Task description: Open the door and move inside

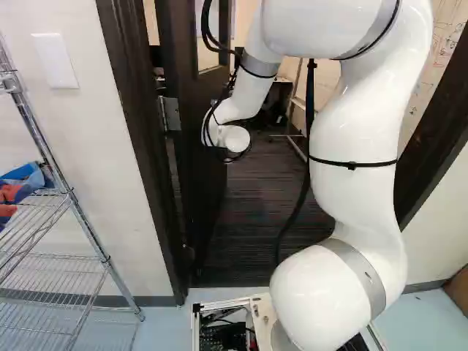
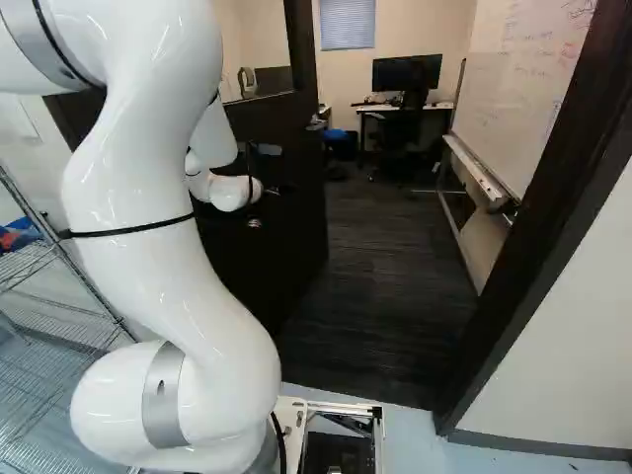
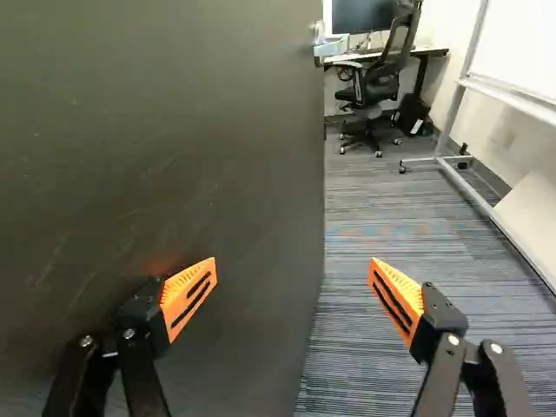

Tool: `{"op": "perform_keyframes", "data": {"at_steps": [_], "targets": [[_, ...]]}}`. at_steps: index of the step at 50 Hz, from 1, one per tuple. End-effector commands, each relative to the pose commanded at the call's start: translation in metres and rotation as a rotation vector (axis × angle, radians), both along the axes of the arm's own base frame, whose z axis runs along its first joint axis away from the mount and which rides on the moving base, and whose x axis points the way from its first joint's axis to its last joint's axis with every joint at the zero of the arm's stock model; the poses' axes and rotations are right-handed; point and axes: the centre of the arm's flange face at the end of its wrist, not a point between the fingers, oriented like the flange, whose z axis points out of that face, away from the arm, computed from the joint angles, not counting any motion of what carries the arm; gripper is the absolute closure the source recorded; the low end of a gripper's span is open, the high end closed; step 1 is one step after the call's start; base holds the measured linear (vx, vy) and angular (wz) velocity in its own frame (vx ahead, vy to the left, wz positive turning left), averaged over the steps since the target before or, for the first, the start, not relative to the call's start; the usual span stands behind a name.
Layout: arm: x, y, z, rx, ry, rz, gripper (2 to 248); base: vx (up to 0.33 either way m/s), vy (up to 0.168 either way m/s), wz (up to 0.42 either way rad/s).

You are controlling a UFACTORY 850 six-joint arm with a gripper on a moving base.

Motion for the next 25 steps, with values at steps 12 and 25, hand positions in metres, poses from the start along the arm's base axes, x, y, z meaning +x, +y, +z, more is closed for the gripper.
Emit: {"op": "perform_keyframes", "data": {"at_steps": [12, 25], "targets": [[0.01, 0.01, -0.001, -0.009, -0.009, 0.032, 3, 0.0, 0.0, 0.0], [0.022, 0.021, -0.002, -0.019, -0.019, 0.066, 3, 0.0, 0.0, 0.0]]}}
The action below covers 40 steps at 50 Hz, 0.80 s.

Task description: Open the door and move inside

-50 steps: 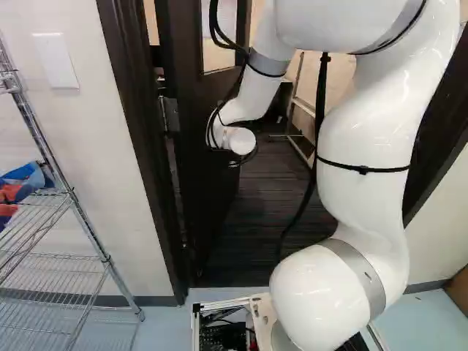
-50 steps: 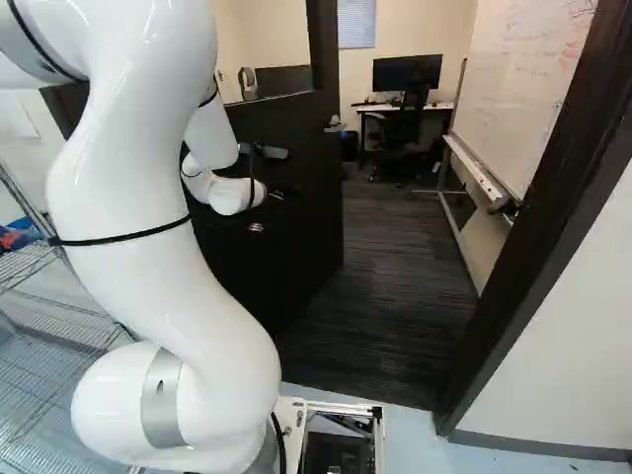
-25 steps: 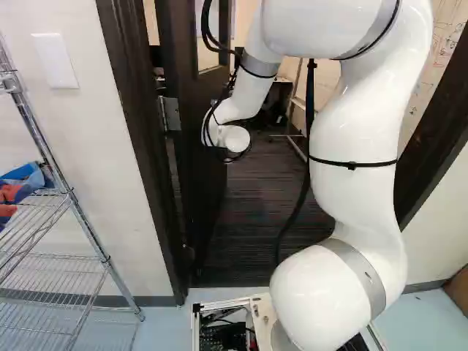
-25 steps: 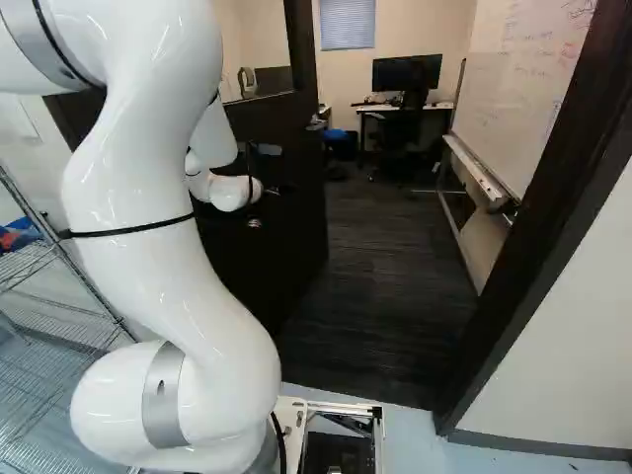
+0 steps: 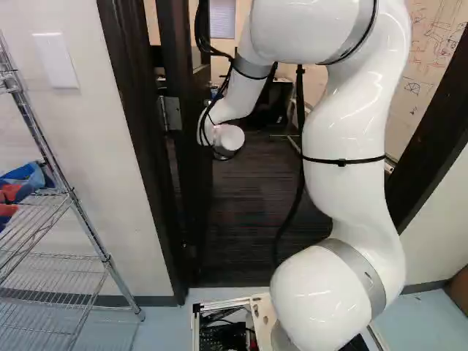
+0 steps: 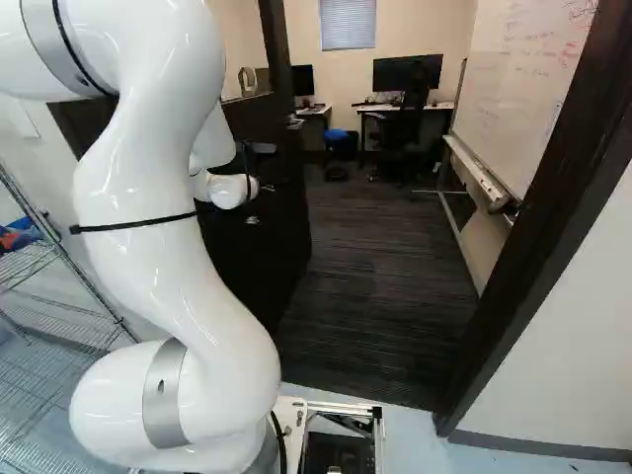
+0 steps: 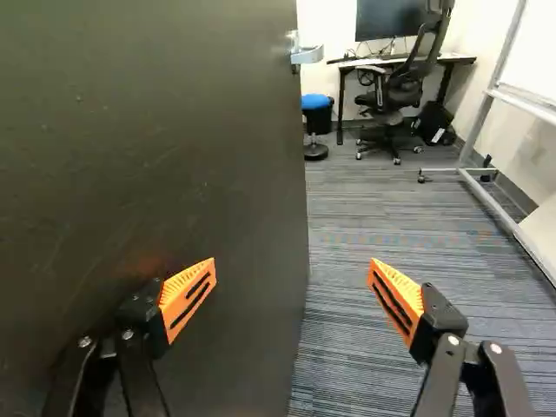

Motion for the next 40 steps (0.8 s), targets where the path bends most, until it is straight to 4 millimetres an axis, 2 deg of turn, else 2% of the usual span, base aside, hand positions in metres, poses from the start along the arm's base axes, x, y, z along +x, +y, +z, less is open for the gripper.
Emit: {"op": "perform_keyframes", "data": {"at_steps": [40], "targets": [[0.034, 0.035, -0.005, -0.03, -0.036, 0.104, 3, 0.0, 0.0, 0.0]]}}
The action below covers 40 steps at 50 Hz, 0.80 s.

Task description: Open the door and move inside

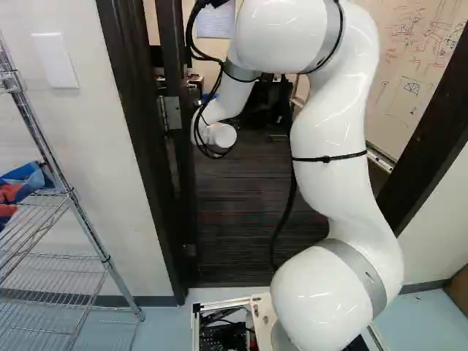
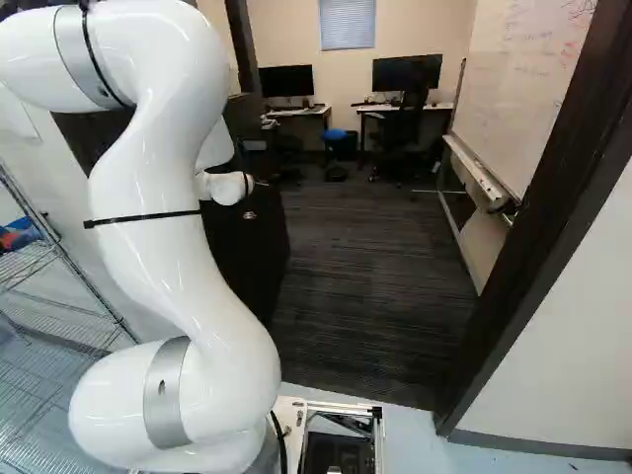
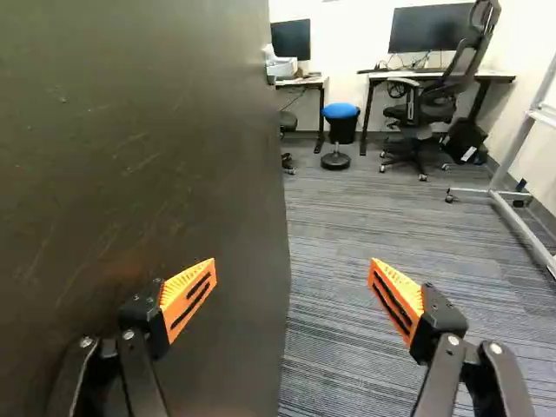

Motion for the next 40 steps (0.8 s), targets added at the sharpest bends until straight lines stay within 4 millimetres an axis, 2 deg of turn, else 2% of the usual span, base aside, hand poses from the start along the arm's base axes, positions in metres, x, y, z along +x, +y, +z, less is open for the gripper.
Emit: {"op": "perform_keyframes", "data": {"at_steps": [15, 40], "targets": [[0.004, 0.002, -0.001, -0.003, -0.004, 0.008, 3, 0.0, 0.0, 0.0], [0.003, -0.034, 0.001, -0.005, 0.003, -0.049, 3, 0.0, 0.0, 0.0]]}}
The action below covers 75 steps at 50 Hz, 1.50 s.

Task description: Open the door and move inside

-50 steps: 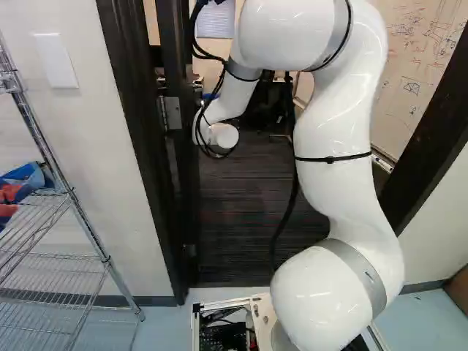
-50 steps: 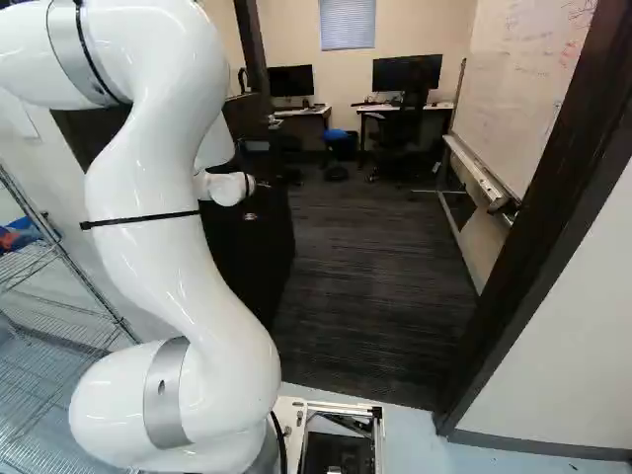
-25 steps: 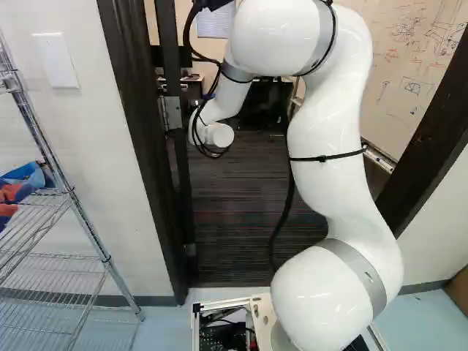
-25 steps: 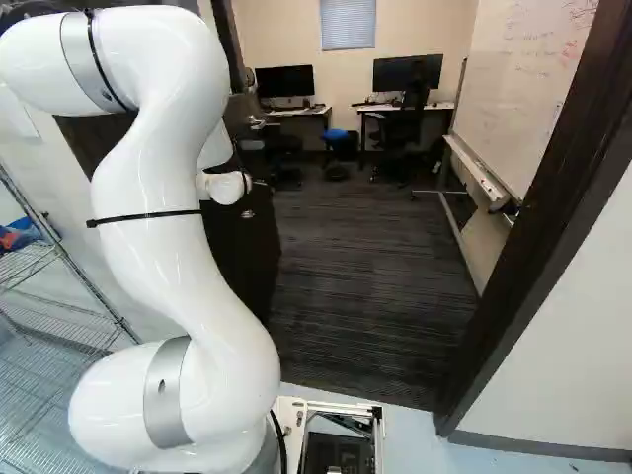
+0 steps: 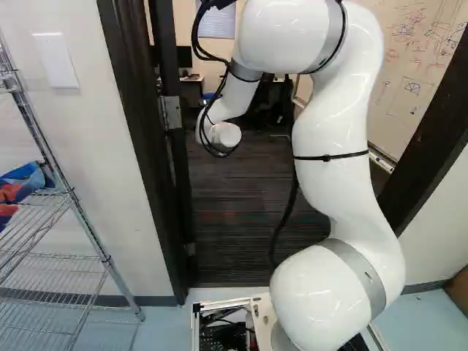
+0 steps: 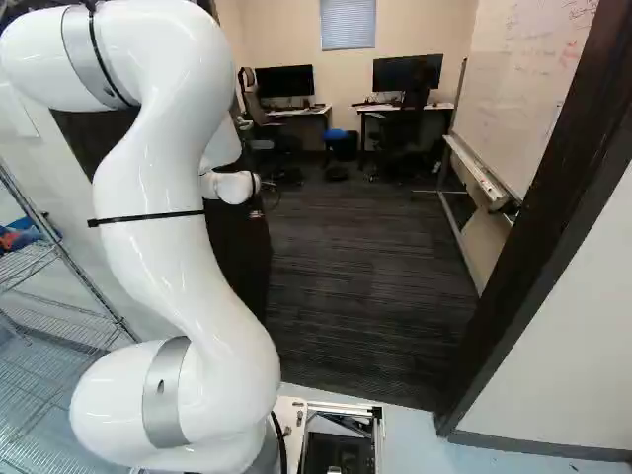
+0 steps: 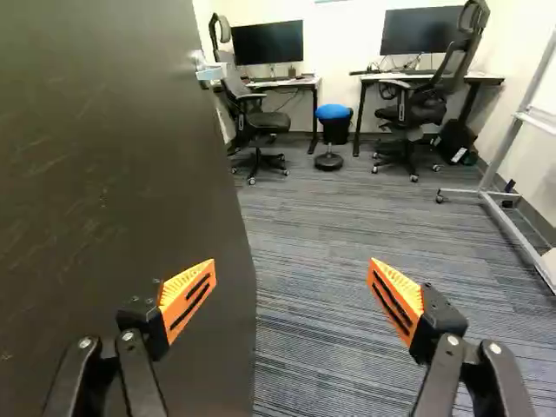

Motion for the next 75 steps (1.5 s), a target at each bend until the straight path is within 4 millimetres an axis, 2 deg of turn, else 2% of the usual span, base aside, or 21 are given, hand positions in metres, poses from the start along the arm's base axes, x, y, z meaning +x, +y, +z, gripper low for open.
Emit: {"op": "perform_keyframes", "data": {"at_steps": [29, 75], "targets": [[-0.01, -0.046, 0.002, -0.003, 0.012, -0.073, 3, 0.0, 0.0, 0.0], [-0.067, -0.11, 0.009, -0.061, 0.036, -0.083, 3, 0.0, 0.0, 0.0]]}}
